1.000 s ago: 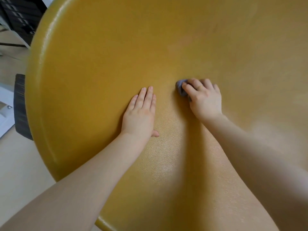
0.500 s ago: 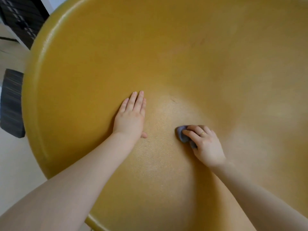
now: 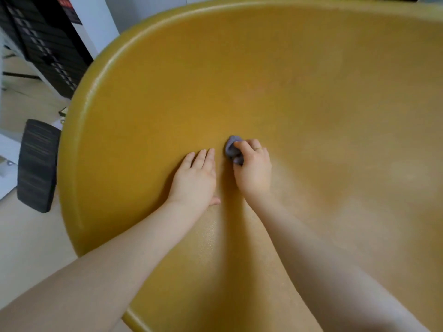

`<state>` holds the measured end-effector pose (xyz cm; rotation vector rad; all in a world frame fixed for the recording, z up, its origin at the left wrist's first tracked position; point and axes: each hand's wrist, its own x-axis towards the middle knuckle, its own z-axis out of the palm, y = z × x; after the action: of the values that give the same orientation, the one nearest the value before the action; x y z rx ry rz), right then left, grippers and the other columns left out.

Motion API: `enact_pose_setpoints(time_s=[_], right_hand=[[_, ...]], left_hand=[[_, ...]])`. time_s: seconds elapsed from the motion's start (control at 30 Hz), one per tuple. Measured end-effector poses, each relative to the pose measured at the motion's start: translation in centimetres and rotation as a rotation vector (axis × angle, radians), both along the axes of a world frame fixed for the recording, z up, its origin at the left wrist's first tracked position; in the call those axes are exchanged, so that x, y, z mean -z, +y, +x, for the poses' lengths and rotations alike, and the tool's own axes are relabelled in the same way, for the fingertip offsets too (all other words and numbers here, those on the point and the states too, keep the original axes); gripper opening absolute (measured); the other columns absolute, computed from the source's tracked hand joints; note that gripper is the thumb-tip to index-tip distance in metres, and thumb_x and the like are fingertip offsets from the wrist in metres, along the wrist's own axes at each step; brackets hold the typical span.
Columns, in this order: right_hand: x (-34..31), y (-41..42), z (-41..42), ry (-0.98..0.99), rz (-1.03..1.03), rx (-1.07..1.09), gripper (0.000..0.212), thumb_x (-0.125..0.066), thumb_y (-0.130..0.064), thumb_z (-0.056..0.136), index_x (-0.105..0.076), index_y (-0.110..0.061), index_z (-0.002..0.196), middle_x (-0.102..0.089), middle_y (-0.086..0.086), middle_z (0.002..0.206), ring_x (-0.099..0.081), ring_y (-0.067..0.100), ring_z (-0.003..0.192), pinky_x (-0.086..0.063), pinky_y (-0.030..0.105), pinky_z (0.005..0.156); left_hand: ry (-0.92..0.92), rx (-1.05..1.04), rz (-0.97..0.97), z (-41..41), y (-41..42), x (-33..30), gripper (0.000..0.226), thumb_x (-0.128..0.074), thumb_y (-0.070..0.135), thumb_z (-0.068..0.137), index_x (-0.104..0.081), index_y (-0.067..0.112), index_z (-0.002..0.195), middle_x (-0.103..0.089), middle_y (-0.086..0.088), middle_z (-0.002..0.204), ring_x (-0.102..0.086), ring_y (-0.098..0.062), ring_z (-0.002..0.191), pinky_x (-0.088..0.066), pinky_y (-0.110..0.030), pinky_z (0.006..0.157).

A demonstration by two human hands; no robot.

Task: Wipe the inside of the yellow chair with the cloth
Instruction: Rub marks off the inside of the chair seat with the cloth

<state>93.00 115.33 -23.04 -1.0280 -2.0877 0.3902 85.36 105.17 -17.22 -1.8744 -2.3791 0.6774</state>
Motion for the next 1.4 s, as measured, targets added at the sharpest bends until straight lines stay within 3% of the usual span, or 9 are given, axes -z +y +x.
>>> enact_pose_setpoints(time_s=[0.23, 0.47, 0.6, 0.77, 0.83, 0.93, 1.07, 1.23, 1.4], right_hand=[[-2.5, 2.7, 0.8, -0.269, 0.087, -0.135, 0.032, -0.059, 0.007, 0.066, -0.061, -0.002, 0.097, -0.056, 0.018, 0.089, -0.050, 0.037, 0.072, -0.041, 0.038, 0.058], [-7.3, 7.5, -1.5, 0.298, -0.155, 0.461, 0.035, -0.054, 0.003, 0.073, -0.062, -0.006, 0.106, -0.059, 0.015, 0.107, -0.055, 0.035, 0.092, -0.037, 0.034, 0.076], [-6.7, -0.1, -7.4, 0.357, -0.078, 0.107, 0.029, -0.049, -0.004, 0.067, -0.066, -0.005, 0.090, -0.063, 0.016, 0.090, -0.060, 0.033, 0.077, -0.041, 0.034, 0.068], [-6.2, -3.7, -7.8, 0.213, -0.009, -0.212, 0.044, -0.038, -0.011, 0.064, -0.064, -0.006, 0.099, -0.062, 0.012, 0.101, -0.057, 0.033, 0.081, -0.040, 0.030, 0.074], [-7.2, -0.6, -7.3, 0.186, 0.028, -0.191, 0.045, -0.042, -0.002, 0.059, -0.064, -0.006, 0.097, -0.062, 0.013, 0.096, -0.056, 0.034, 0.080, -0.043, 0.037, 0.073], [-8.9, 3.9, -7.2, 0.348, -0.066, 0.061, 0.041, -0.047, 0.006, 0.061, -0.066, -0.006, 0.095, -0.062, 0.012, 0.096, -0.057, 0.034, 0.081, -0.044, 0.033, 0.071], [-10.5, 2.8, -9.1, 0.520, -0.314, 0.259, 0.029, -0.054, 0.005, 0.074, -0.064, -0.006, 0.100, -0.060, 0.011, 0.106, -0.055, 0.024, 0.093, -0.030, 0.015, 0.068], [-10.9, -3.9, -11.4, 0.497, -0.146, -0.098, 0.025, -0.056, -0.002, 0.073, -0.064, -0.003, 0.097, -0.062, 0.012, 0.100, -0.057, 0.021, 0.090, -0.043, 0.025, 0.077], [-11.6, -3.5, -10.9, 0.448, -0.026, -0.259, 0.034, -0.048, -0.009, 0.066, -0.065, -0.004, 0.095, -0.063, 0.010, 0.096, -0.057, 0.022, 0.087, -0.046, 0.032, 0.077]], left_hand=[[0.199, 0.008, 0.063, -2.8, 1.6, -4.3, 0.103, -0.050, 0.059, 0.085, 0.007, -0.002, 0.147, 0.008, -0.016, 0.156, 0.004, -0.029, 0.144, 0.000, -0.039, 0.116], [0.316, -0.007, 0.230, -5.7, 0.9, -5.9, 0.097, -0.040, 0.054, 0.092, 0.015, -0.007, 0.142, 0.017, -0.018, 0.154, 0.007, -0.028, 0.144, 0.001, -0.041, 0.116], [0.384, 0.012, 0.295, -6.5, 0.2, -6.3, 0.097, -0.042, 0.051, 0.091, 0.017, -0.010, 0.139, 0.011, -0.019, 0.155, 0.002, -0.028, 0.144, -0.002, -0.038, 0.116], [0.421, 0.043, 0.427, -6.7, -0.1, -7.2, 0.076, -0.057, 0.043, 0.084, -0.031, 0.000, 0.141, -0.031, -0.010, 0.150, -0.033, -0.020, 0.138, -0.026, -0.029, 0.112], [0.397, 0.027, 0.425, -6.8, -0.2, -7.6, 0.080, -0.062, 0.042, 0.082, -0.031, -0.002, 0.142, -0.030, -0.013, 0.150, -0.032, -0.023, 0.138, -0.024, -0.031, 0.113], [0.371, 0.059, 0.424, -7.3, -1.1, -8.4, 0.073, -0.046, 0.031, 0.096, -0.007, -0.004, 0.147, -0.007, -0.018, 0.156, -0.010, -0.029, 0.144, -0.005, -0.037, 0.116], [0.243, 0.020, 0.631, -9.3, -2.8, -10.8, 0.077, -0.073, 0.020, 0.077, -0.035, 0.007, 0.143, -0.026, -0.024, 0.149, -0.029, -0.041, 0.135, -0.022, -0.046, 0.111], [-0.008, -0.070, 0.688, -11.0, -3.2, -11.1, 0.091, -0.082, 0.026, 0.064, -0.039, 0.010, 0.141, -0.048, -0.026, 0.131, -0.055, -0.043, 0.098, -0.053, -0.044, 0.068], [-0.033, -0.110, 0.723, -11.1, -3.4, -10.8, 0.091, -0.079, 0.027, 0.067, -0.033, 0.004, 0.143, -0.049, -0.020, 0.132, -0.056, -0.039, 0.096, -0.052, -0.041, 0.069]])
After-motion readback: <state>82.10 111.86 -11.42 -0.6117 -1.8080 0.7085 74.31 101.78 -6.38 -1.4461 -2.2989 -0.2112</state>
